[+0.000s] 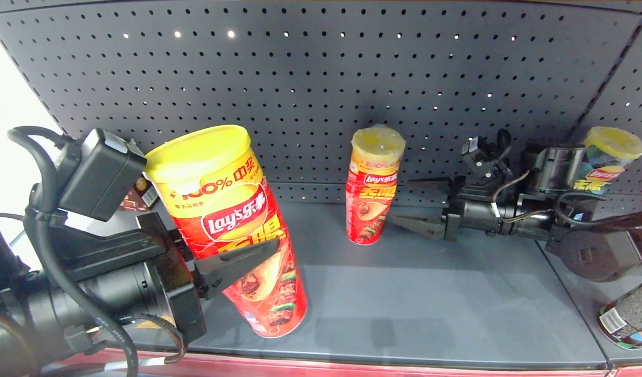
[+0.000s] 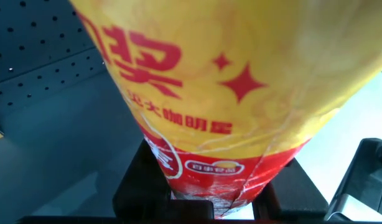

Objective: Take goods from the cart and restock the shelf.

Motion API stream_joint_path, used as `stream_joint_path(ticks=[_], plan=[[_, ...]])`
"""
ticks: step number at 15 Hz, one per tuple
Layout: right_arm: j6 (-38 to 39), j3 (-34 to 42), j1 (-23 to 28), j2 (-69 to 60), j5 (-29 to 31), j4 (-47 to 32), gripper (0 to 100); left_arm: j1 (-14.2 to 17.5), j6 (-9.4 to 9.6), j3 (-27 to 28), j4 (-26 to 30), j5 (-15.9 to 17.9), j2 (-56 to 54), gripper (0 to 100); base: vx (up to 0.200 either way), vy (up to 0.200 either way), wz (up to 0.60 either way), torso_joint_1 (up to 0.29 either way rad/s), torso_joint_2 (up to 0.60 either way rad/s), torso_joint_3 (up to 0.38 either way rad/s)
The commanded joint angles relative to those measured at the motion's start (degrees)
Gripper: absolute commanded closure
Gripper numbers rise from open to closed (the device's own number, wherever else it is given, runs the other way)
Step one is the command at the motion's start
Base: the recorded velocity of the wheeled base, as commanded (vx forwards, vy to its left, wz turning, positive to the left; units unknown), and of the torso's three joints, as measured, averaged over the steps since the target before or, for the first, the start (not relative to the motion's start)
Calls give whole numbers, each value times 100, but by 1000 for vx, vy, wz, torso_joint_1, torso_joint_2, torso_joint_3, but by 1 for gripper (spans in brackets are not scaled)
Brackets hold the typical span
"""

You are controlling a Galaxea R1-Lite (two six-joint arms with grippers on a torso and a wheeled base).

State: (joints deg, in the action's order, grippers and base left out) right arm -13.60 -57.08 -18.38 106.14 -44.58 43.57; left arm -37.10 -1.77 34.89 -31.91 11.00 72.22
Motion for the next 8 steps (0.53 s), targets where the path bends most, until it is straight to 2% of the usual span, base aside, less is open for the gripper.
stream_joint_path(ticks=[1,8], plan=[[-2,-339,-16,390,-33,20,0,1,1,0,1,-1,3,100,0,0,0,0,0,0],[-11,-339,-350,416,-33,2,0,1,1,-8,1,-1,-23,100,0,0,0,0,0,0]])
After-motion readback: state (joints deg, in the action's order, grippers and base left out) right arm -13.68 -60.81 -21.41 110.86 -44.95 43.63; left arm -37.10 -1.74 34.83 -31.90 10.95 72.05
